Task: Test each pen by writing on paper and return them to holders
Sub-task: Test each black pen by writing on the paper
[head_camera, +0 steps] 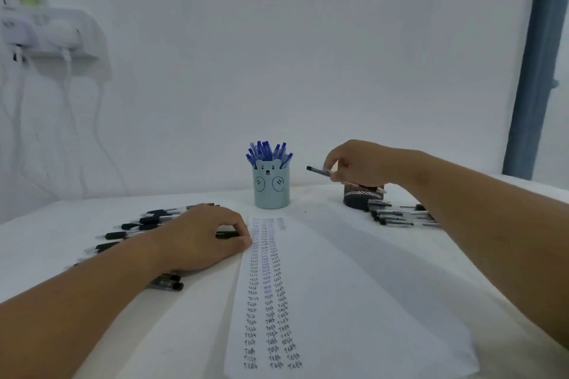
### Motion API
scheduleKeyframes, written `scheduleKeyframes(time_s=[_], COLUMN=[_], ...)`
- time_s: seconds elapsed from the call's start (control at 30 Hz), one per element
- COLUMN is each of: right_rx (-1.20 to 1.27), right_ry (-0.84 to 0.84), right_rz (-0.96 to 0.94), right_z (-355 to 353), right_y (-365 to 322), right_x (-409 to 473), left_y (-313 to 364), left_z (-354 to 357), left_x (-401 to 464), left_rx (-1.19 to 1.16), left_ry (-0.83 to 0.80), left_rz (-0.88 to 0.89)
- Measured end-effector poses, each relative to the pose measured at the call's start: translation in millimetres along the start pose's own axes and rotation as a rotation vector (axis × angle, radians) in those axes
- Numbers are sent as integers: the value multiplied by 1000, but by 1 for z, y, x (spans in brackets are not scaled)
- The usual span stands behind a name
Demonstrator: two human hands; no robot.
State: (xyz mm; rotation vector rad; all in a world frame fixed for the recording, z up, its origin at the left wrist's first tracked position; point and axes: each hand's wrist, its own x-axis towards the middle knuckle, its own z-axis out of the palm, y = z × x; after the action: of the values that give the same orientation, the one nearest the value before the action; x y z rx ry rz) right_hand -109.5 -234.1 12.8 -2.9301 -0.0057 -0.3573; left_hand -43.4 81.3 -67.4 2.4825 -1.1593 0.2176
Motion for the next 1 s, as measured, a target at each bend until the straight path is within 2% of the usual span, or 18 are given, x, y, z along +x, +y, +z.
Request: scheduleKeyframes(time_s=[0.27, 0.47, 0.6, 0.7, 0.83, 1.0], right_rx=[-134, -168, -244, -267, -175, -34], right_ry=[-260, -158, -206, -238, -183, -191], right_rz=[187, 196, 183, 130, -20, -198], right_z=[-12, -4, -10, -11, -2, 32], right_y=[44, 52, 44, 25, -16, -67], right_x=[-70, -81, -78, -69, -50, -13], left_y=[4, 6, 5, 5, 3, -2], left_z=[1, 1, 1, 0, -1, -17], left_x=[0, 0, 0, 0, 1, -1], left_rx=[37, 52, 10, -34, -92, -167], left_ry=[22, 14, 13, 6, 20, 127], left_rz=[-14, -3, -19, -22, -12, -18])
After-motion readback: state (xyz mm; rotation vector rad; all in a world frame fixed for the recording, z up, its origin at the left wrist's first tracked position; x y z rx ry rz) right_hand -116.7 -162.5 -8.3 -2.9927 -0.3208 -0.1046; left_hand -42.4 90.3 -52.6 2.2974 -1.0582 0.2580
